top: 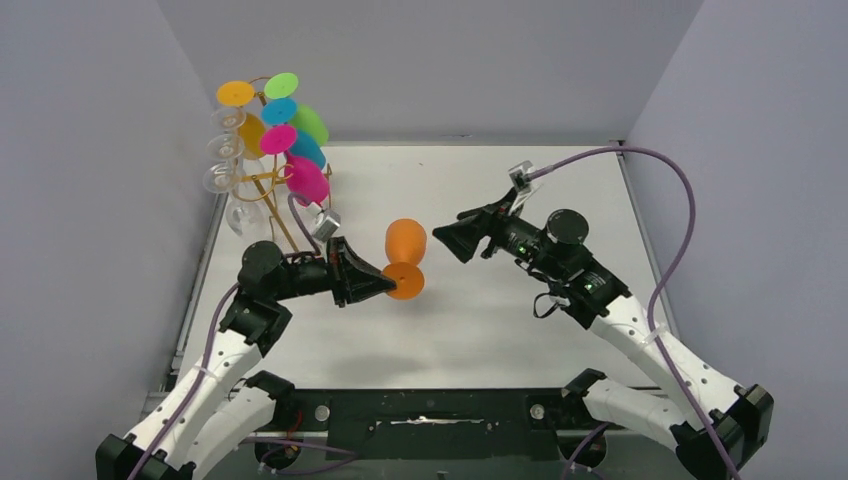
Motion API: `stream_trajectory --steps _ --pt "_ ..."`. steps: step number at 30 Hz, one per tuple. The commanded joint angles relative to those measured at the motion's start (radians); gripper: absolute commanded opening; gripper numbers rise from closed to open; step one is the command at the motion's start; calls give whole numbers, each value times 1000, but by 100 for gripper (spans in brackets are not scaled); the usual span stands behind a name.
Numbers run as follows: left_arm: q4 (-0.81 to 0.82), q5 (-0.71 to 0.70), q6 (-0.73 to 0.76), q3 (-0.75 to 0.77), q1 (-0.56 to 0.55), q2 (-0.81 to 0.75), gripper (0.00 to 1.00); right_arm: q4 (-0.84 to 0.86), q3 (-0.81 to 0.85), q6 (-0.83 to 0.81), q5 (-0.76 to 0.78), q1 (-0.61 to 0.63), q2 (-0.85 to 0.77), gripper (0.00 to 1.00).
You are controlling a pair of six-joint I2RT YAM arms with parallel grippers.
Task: Take the wine glass off the wine glass rack
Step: Place the wine glass at the center of the board.
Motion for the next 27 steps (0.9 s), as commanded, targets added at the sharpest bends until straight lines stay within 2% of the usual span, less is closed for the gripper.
stream_trajectory --steps 1,3,5,8,10,17,24,27 --pt "90 172 297 -69 -9 -104 0 -199 79 -62 356 -73 -82 86" --pt "22 168 427 -71 -9 -139 0 -291 101 -17 339 -168 -80 87" --pt "9 172 532 -87 -9 -160 0 -345 107 27 228 -297 -76 87" --pt "-11 206 707 -112 -9 -174 0 -296 64 110 -27 -485 -87 88" --pt "-61 173 818 -115 -9 -177 0 -234 36 170 -157 -538 -87 88" --pt "-122 165 1038 -119 -11 -92 0 -210 125 200 -468 -511 56 88" --pt "-293 188 1242 -85 -41 -61 0 -480 367 -34 -419 -326 254 84" --pt "-320 216 1268 -81 -62 -44 0 -471 401 -24 -415 -300 323 78"
